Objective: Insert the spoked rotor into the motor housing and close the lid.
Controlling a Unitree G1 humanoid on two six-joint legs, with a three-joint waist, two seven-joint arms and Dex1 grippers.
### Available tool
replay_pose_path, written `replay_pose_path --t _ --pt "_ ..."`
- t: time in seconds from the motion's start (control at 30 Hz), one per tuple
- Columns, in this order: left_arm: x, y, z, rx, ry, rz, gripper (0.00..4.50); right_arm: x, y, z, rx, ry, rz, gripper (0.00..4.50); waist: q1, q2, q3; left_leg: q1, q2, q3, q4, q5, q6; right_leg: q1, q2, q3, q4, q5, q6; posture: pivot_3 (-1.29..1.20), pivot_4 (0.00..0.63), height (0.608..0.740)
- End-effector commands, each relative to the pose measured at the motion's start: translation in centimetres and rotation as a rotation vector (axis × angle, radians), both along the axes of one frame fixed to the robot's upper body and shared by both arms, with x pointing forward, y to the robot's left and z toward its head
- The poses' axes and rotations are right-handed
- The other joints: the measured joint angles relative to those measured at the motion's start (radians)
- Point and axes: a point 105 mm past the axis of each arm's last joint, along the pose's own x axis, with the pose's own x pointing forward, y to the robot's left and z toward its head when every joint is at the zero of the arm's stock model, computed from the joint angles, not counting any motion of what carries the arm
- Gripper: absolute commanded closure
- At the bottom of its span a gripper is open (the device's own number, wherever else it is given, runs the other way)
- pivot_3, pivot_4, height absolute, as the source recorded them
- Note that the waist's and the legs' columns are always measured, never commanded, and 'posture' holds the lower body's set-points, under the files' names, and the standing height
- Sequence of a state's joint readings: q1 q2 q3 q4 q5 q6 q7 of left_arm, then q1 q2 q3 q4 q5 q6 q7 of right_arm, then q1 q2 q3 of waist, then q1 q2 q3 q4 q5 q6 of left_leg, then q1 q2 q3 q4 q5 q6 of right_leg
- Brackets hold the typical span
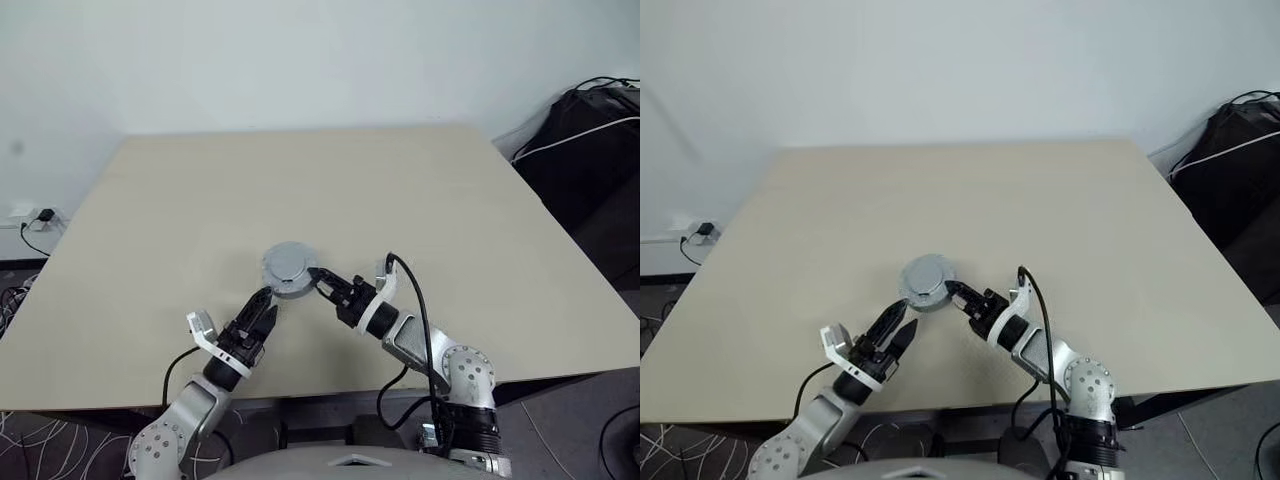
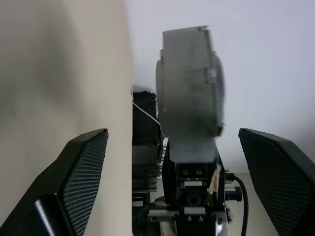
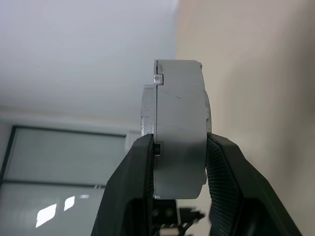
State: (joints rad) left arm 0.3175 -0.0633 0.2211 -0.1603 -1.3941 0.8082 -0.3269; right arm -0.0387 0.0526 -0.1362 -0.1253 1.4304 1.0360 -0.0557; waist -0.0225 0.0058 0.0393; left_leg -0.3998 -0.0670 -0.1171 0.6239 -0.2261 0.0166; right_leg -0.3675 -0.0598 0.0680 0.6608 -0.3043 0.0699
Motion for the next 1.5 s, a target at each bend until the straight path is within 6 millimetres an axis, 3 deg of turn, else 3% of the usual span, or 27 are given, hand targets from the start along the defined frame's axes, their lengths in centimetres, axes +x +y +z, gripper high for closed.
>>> replay_pose_path --t 0.03,0.8,1.03,1.07,1.23,1.5 --pt "0.6 -0.9 1.4 -0.093 -0.048 0.025 0.02 -0.7 1.0 2.3 0.066 -0.078 0.063 3.29 0.000 0.000 0.000 0.000 0.000 0.000 0.000 0.000 0.000 0.000 0.000 0.000 0.000 0.000 0.000 0.00 0.000 0.740" --pt "1.0 -1.4 2.3 -0.110 -0.074 0.041 0.02 -1.5 1.0 1.8 0.059 -0.055 0.106 3.29 0.002 0.000 0.000 0.000 -0.001 0.001 0.004 0.001 0.002 0.002 0.002 0.000 0.000 0.000 -0.002 0.00 0.000 0.740" --pt "1.1 -1.5 2.3 -0.112 -0.074 0.040 2.25 -1.4 1.0 1.8 0.055 -0.056 0.106 3.29 0.002 0.000 0.000 0.000 -0.001 0.001 0.004 0.001 0.002 0.002 0.002 0.000 0.000 0.000 -0.001 0.00 0.000 0.740" --pt "1.1 -1.5 2.4 -0.112 -0.074 0.040 2.40 -1.4 1.0 1.8 0.055 -0.056 0.106 3.29 0.002 0.000 -0.001 0.000 -0.001 0.001 0.004 0.001 0.002 0.002 0.002 0.000 0.000 0.000 -0.001 0.00 0.000 0.740" --pt "1.2 -1.4 2.5 -0.119 -0.078 0.052 2.40 -1.3 0.8 1.6 0.036 -0.053 0.097 3.29 0.002 0.000 -0.001 0.000 -0.001 0.001 0.004 0.001 0.002 0.003 0.002 0.000 0.000 0.000 -0.002 0.00 0.000 0.740" --pt "1.4 -1.0 2.5 -0.081 -0.081 0.083 2.40 0.3 -0.7 0.0 -0.215 -0.133 -0.020 3.29 0.003 0.000 -0.001 0.000 -0.001 0.001 0.004 0.001 0.002 0.003 0.003 0.000 0.000 0.001 0.000 0.00 0.000 0.740"
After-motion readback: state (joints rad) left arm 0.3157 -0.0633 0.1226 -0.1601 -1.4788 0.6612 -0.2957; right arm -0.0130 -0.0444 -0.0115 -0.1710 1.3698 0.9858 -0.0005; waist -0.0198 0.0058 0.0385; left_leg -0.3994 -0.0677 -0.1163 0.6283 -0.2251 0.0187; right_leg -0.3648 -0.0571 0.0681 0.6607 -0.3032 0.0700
